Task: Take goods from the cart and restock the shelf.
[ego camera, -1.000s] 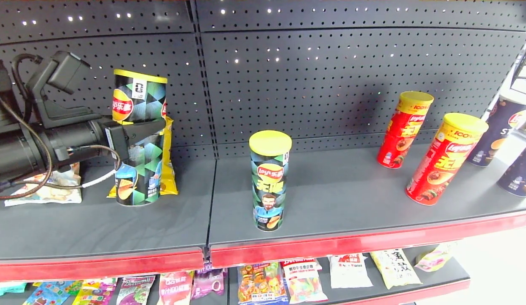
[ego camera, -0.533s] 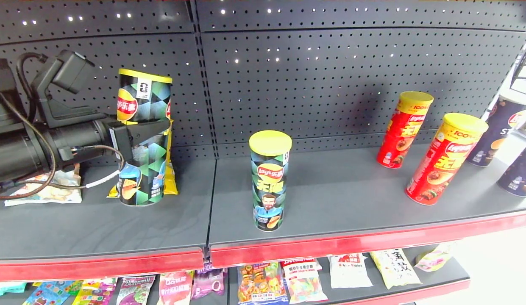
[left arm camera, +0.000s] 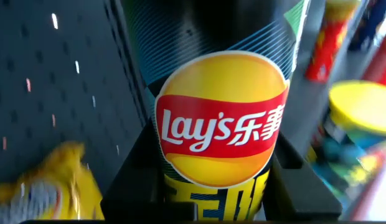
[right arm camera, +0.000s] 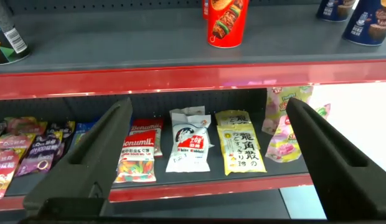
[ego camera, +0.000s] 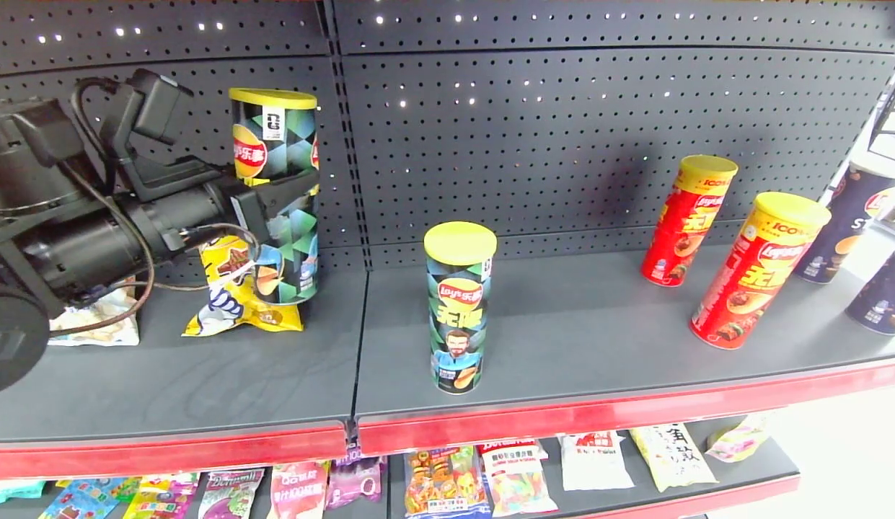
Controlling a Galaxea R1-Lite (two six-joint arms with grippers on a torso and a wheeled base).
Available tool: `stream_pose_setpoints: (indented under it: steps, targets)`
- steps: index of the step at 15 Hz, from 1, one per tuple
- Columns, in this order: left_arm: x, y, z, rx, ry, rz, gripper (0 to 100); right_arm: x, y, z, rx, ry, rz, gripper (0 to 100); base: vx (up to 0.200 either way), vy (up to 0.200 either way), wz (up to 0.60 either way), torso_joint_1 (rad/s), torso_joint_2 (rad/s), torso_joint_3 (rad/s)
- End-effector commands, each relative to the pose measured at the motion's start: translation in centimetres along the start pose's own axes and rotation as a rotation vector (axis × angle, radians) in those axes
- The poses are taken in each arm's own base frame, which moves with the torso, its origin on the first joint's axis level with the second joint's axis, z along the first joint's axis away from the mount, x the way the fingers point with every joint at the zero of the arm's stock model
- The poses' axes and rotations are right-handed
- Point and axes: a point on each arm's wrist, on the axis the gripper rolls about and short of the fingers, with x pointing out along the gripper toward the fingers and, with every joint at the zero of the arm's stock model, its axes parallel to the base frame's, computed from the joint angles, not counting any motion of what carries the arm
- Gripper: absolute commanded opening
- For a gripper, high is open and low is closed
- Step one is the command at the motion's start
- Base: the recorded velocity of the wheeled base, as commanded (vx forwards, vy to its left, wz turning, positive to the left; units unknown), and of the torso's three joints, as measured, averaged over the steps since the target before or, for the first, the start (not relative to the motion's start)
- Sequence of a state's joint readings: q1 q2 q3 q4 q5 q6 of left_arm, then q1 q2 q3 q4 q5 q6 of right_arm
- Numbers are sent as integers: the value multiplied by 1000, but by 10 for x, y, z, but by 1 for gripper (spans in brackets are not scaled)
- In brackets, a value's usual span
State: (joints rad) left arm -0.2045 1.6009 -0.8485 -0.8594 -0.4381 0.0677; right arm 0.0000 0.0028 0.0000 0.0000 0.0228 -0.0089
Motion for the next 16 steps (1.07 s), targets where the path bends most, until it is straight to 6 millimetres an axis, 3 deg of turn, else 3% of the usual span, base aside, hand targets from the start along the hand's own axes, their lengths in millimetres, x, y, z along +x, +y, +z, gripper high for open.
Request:
stream_pose_setpoints:
  steps: [1, 6, 11, 16]
  targets:
    - [26, 4, -32, -50, 40, -21, 0, 0, 0, 0, 0, -3, 0, 100, 0, 0, 0, 0, 0, 0]
    - [56, -8, -50, -78, 26, -72, 0, 0, 0, 0, 0, -3, 0, 100, 0, 0, 0, 0, 0, 0]
    - [81, -8, -64, -84, 21, -71, 0, 0, 0, 0, 0, -3, 0, 100, 0, 0, 0, 0, 0, 0]
    - [116, -28, -80, -151, -96, -152, 0, 0, 0, 0, 0, -1, 0, 100, 0, 0, 0, 0, 0, 0]
